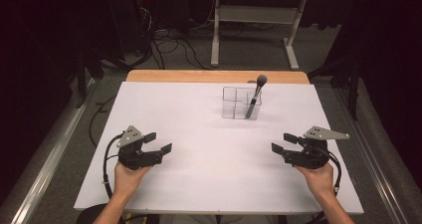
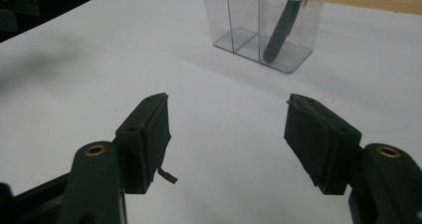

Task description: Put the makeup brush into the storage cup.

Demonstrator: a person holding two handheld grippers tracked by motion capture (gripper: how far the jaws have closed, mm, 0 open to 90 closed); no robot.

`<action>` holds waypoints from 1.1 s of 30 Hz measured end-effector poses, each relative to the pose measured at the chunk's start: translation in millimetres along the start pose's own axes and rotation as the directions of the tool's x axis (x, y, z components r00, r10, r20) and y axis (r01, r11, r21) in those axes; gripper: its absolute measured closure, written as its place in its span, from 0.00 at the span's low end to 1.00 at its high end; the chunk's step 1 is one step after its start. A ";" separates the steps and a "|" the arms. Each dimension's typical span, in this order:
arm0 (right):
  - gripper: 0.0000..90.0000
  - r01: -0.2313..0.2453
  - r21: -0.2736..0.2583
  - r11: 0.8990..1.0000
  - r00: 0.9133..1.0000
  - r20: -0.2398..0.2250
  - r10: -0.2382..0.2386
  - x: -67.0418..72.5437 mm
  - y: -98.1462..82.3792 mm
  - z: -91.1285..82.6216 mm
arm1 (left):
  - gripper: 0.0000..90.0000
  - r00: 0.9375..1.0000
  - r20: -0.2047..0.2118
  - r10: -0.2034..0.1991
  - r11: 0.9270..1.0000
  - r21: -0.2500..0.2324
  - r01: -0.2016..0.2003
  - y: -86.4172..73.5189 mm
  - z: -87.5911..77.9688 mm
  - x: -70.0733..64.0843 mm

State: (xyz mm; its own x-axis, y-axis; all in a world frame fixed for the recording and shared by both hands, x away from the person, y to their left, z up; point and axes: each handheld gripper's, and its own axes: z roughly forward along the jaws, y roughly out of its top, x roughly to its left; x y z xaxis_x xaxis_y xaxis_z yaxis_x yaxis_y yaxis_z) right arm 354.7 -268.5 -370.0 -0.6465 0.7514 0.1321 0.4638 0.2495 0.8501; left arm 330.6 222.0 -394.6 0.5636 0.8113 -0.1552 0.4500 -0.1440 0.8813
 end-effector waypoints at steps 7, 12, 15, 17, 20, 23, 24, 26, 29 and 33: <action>0.40 -0.003 -0.001 1.000 1.000 0.009 0.003 -0.8 -3.3 2.7 | 0.29 1.000 -0.001 0.002 1.000 -0.001 -0.002 0.1 -0.4 -0.1; 0.40 -0.002 -0.001 1.000 1.000 0.013 0.002 -1.3 -5.2 4.9 | 0.29 1.000 -0.001 0.003 1.000 0.000 -0.003 0.0 -0.2 -0.3; 0.40 -0.010 0.005 1.000 1.000 0.015 0.010 -1.6 -6.8 6.5 | 0.29 1.000 -0.001 0.003 1.000 -0.001 -0.003 0.0 -0.5 -0.2; 0.40 -0.006 0.008 1.000 1.000 0.016 0.006 -1.7 -7.7 7.8 | 0.29 1.000 -0.001 0.002 1.000 -0.001 -0.002 0.0 -0.3 -0.2; 0.40 -0.004 0.007 1.000 1.000 0.019 0.003 -2.3 -8.5 8.9 | 0.29 1.000 -0.001 0.002 1.000 0.000 -0.002 0.0 0.3 -0.3; 0.40 -0.011 0.007 1.000 1.000 0.022 0.011 -3.4 -9.8 9.6 | 0.29 1.000 -0.001 0.004 1.000 0.000 -0.004 0.0 -0.3 -0.3; 0.40 -0.011 0.004 1.000 1.000 0.023 0.011 -4.1 -10.4 10.1 | 0.29 1.000 -0.002 0.003 1.000 -0.001 -0.003 0.0 -0.5 -0.3; 0.40 -0.017 0.008 1.000 0.999 0.028 0.016 -4.5 -11.6 10.7 | 0.29 1.000 -0.001 0.003 1.000 -0.003 -0.003 0.0 -0.6 -0.1; 0.40 -0.018 0.008 1.000 0.999 0.032 0.017 -5.8 -13.2 11.3 | 0.29 1.000 0.000 0.003 1.000 -0.001 -0.003 0.0 -0.1 -0.2; 0.40 -0.026 0.005 1.000 0.999 0.042 0.025 -7.7 -14.6 11.4 | 0.29 1.000 0.000 0.004 1.000 0.000 -0.004 0.0 -0.3 -0.3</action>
State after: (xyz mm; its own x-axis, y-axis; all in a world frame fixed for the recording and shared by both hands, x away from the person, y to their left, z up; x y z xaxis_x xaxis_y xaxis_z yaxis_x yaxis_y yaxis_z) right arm 359.8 -271.0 -389.2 -0.6087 0.7823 0.1324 0.4835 0.2335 0.8436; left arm 330.2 222.0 -394.4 0.5650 0.8110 -0.1519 0.4478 -0.1468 0.8820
